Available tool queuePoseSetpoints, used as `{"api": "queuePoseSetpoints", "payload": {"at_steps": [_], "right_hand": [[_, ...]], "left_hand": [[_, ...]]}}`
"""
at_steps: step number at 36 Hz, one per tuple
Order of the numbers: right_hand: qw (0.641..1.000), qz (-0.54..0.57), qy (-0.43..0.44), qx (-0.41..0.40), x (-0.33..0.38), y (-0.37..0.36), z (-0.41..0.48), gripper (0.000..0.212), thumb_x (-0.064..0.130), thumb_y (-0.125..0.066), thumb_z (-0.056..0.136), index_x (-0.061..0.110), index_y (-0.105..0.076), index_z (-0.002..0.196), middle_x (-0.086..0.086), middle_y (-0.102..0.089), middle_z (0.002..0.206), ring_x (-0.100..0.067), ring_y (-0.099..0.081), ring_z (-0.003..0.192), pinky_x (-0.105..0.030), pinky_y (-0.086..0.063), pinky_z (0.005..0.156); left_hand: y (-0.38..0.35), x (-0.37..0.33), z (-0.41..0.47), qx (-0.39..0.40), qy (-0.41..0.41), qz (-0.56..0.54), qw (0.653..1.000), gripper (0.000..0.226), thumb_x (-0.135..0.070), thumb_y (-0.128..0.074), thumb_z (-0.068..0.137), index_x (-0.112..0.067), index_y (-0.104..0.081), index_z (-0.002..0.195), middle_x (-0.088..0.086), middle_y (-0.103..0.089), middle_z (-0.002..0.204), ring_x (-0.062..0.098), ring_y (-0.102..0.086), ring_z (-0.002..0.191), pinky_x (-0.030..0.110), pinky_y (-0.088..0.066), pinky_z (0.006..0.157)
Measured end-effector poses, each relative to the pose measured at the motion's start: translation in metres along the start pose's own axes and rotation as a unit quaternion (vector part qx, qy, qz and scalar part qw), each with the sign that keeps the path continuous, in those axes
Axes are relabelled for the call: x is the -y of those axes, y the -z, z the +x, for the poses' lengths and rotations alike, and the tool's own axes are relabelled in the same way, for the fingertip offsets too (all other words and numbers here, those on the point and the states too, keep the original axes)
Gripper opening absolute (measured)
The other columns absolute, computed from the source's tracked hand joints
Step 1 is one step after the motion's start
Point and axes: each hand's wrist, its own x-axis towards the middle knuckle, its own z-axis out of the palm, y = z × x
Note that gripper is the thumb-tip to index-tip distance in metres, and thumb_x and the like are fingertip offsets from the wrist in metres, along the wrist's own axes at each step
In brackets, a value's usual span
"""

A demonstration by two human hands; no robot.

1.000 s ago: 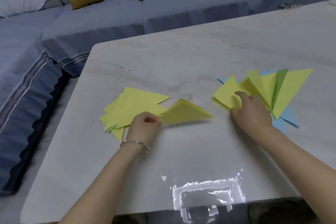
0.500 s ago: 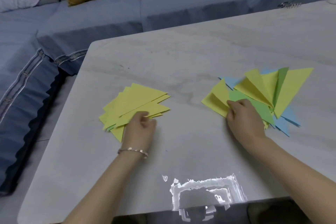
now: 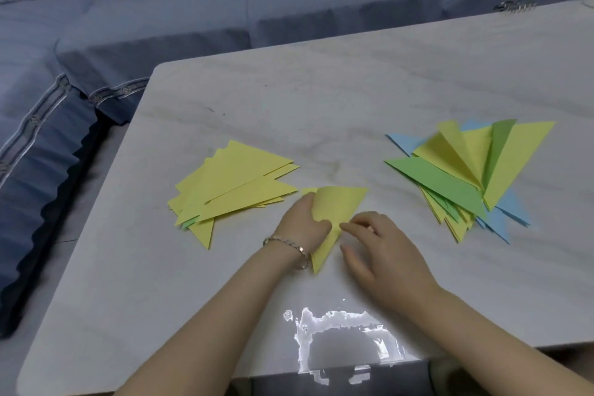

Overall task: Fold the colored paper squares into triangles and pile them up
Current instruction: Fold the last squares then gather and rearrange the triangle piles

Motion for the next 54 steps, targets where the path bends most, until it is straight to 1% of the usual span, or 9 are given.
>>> {"api": "queuePoseSetpoints", "payload": {"at_steps": [9, 15, 21, 24, 29, 42, 45, 50, 54], "right_hand": [[0.989, -0.07, 0.081, 0.101, -0.019, -0.017, 0.01, 0.054, 0.039, -0.04, 0.085, 0.008, -0.053, 0.127, -0.012, -0.049, 0.137, -0.029, -0.048, 0.125, -0.044, -0.038, 0.099], [0.98, -0.094, 0.102, 0.142, -0.018, -0.032, 0.02, 0.067, 0.053, -0.016, 0.096, 0.008, -0.046, 0.135, -0.008, -0.044, 0.142, -0.027, -0.041, 0.131, -0.033, -0.026, 0.111], [0.964, -0.157, 0.104, 0.186, -0.021, -0.039, 0.019, 0.079, 0.06, -0.009, 0.094, 0.004, -0.049, 0.133, -0.011, -0.045, 0.14, -0.025, -0.042, 0.13, -0.035, -0.02, 0.106], [0.962, -0.157, 0.12, 0.189, -0.023, -0.04, 0.018, 0.085, 0.067, -0.012, 0.09, 0.002, -0.043, 0.137, -0.011, -0.04, 0.144, -0.024, -0.034, 0.135, -0.036, -0.018, 0.107], [0.962, -0.163, 0.115, 0.189, -0.035, -0.027, 0.01, 0.088, 0.07, -0.016, 0.088, 0.002, -0.041, 0.138, -0.012, -0.035, 0.146, -0.024, -0.032, 0.136, -0.035, -0.018, 0.107], [0.965, -0.207, 0.018, 0.159, -0.073, 0.004, -0.012, 0.082, 0.066, -0.016, 0.091, 0.004, -0.037, 0.14, -0.009, -0.031, 0.148, -0.014, -0.018, 0.138, -0.037, -0.011, 0.109], [0.965, -0.208, 0.022, 0.156, -0.074, 0.002, -0.013, 0.082, 0.066, -0.015, 0.091, 0.003, -0.037, 0.14, -0.009, -0.031, 0.149, -0.014, -0.017, 0.138, -0.038, -0.011, 0.109], [0.965, -0.208, 0.023, 0.156, -0.075, 0.001, -0.013, 0.082, 0.066, -0.014, 0.091, 0.003, -0.037, 0.14, -0.009, -0.031, 0.149, -0.014, -0.017, 0.138, -0.039, -0.013, 0.107], [0.964, -0.215, 0.023, 0.153, -0.075, 0.002, -0.012, 0.082, 0.066, -0.015, 0.091, 0.004, -0.038, 0.139, -0.009, -0.034, 0.147, -0.014, -0.019, 0.137, -0.039, -0.013, 0.107]], "left_hand": [[0.02, -0.001, 0.018, 0.109, -0.056, 0.107, 0.987, 0.086, -0.008, -0.054, 0.082, -0.029, 0.0, 0.146, 0.003, -0.049, 0.091, 0.004, -0.041, 0.056, 0.012, -0.031, 0.04], [0.014, 0.006, 0.021, 0.092, -0.1, 0.153, 0.979, 0.084, -0.015, -0.047, 0.089, -0.027, 0.015, 0.145, 0.013, -0.029, 0.14, 0.025, -0.048, 0.113, 0.028, -0.039, 0.091], [-0.012, 0.031, -0.003, -0.05, -0.208, 0.194, 0.957, 0.067, 0.003, -0.044, 0.084, -0.005, -0.017, 0.145, 0.016, -0.024, 0.148, 0.026, -0.027, 0.136, 0.022, -0.017, 0.11], [-0.022, 0.044, -0.014, 0.019, -0.222, 0.206, 0.953, 0.056, -0.022, -0.021, 0.093, -0.009, -0.009, 0.146, 0.0, -0.001, 0.155, 0.009, -0.008, 0.142, 0.011, 0.001, 0.107], [-0.025, 0.057, -0.024, 0.03, -0.206, 0.277, 0.938, 0.093, -0.072, 0.012, 0.072, -0.017, 0.004, 0.147, -0.011, 0.018, 0.147, 0.004, 0.018, 0.139, 0.014, 0.019, 0.105], [-0.036, 0.051, -0.034, -0.012, -0.18, 0.299, 0.937, 0.085, -0.072, 0.028, 0.06, -0.041, 0.016, 0.139, -0.015, 0.031, 0.142, 0.013, 0.039, 0.127, 0.029, 0.023, 0.107], [-0.047, 0.043, -0.03, -0.019, -0.201, 0.304, 0.931, 0.088, -0.07, 0.022, 0.069, -0.033, 0.0, 0.146, -0.016, 0.019, 0.146, 0.017, 0.026, 0.136, 0.033, 0.019, 0.111], [-0.052, 0.041, -0.028, -0.04, -0.194, 0.369, 0.908, 0.069, -0.053, -0.001, 0.095, -0.021, -0.049, 0.133, -0.007, -0.044, 0.141, 0.019, -0.042, 0.13, 0.039, -0.026, 0.109], [-0.036, 0.058, -0.035, -0.053, -0.176, 0.376, 0.908, 0.065, -0.049, -0.004, 0.096, -0.021, -0.053, 0.128, -0.007, -0.05, 0.136, 0.017, -0.05, 0.124, 0.034, -0.024, 0.1]]}}
